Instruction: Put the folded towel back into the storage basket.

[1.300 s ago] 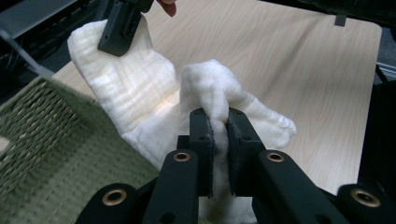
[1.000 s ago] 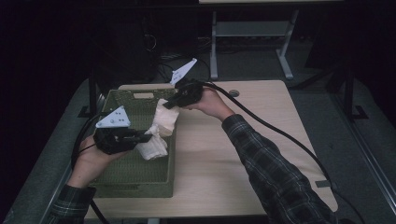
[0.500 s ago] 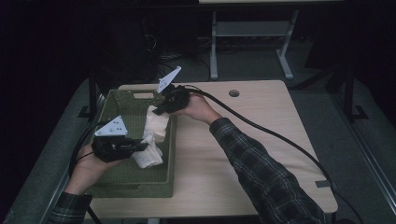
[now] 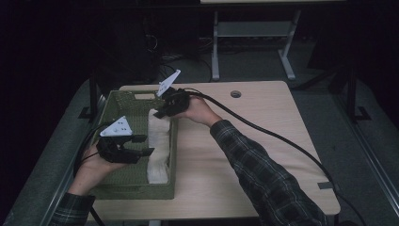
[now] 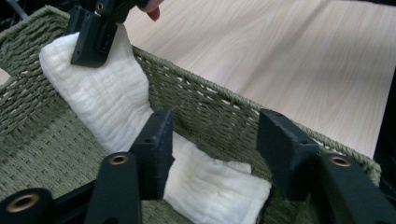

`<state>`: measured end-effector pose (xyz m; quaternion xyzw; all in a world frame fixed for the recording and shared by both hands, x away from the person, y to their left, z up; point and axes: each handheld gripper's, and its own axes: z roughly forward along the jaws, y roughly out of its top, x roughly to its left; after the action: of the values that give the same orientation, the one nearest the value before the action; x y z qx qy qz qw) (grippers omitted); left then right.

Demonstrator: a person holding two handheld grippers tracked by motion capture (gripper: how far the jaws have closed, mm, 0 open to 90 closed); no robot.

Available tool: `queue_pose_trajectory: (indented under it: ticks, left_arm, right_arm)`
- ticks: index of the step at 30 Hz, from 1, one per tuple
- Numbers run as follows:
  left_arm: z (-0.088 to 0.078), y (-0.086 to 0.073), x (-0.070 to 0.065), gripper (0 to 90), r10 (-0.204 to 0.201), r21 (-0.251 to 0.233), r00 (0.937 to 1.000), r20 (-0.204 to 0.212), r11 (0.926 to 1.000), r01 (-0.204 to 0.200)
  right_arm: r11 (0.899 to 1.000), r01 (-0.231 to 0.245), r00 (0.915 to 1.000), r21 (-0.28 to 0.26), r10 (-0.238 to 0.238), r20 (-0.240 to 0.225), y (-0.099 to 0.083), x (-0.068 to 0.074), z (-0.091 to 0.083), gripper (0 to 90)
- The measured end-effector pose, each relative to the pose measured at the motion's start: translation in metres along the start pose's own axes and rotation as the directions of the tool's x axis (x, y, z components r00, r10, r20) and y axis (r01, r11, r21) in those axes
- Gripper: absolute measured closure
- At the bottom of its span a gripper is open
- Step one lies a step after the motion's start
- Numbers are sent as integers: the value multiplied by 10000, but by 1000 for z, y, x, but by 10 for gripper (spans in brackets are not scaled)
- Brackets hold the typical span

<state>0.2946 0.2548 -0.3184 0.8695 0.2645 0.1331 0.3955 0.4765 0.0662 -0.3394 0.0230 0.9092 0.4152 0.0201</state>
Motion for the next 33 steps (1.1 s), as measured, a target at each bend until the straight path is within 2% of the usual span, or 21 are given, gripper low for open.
queue_pose_trajectory:
  ticks: [8, 22, 24, 26, 28, 33]
  left_arm:
    - [5, -1, 4, 391, -131, -161, 9999, 96, 9998, 132]
    - [9, 3, 4, 386, -69, -270, 9998, 211, 9996, 75]
    - [9, 3, 4, 384, -87, -300, 9997, 240, 9995, 94]
    - [10, 4, 3, 383, -42, -290, 9997, 254, 9996, 49]
    - [11, 5, 2, 382, -12, -294, 9996, 269, 9996, 20]
    - [14, 8, 2, 374, -11, -323, 9996, 294, 9995, 20]
  right_arm:
    - [9999, -170, 9998, 32, 169, 139, -1, -8, 1, 840]
    - [9983, -563, 9958, 129, 552, 736, -3, -38, -2, 832]
    - [9985, -542, 9947, 55, 536, 878, -4, -39, -1, 790]
    - [9972, -724, 9923, -159, 737, 1000, -4, -41, -1, 696]
    - [9958, -865, 9907, -288, 890, 1033, -4, -40, -3, 674]
    - [9969, -688, 9907, -384, 728, 1150, -2, -41, -14, 633]
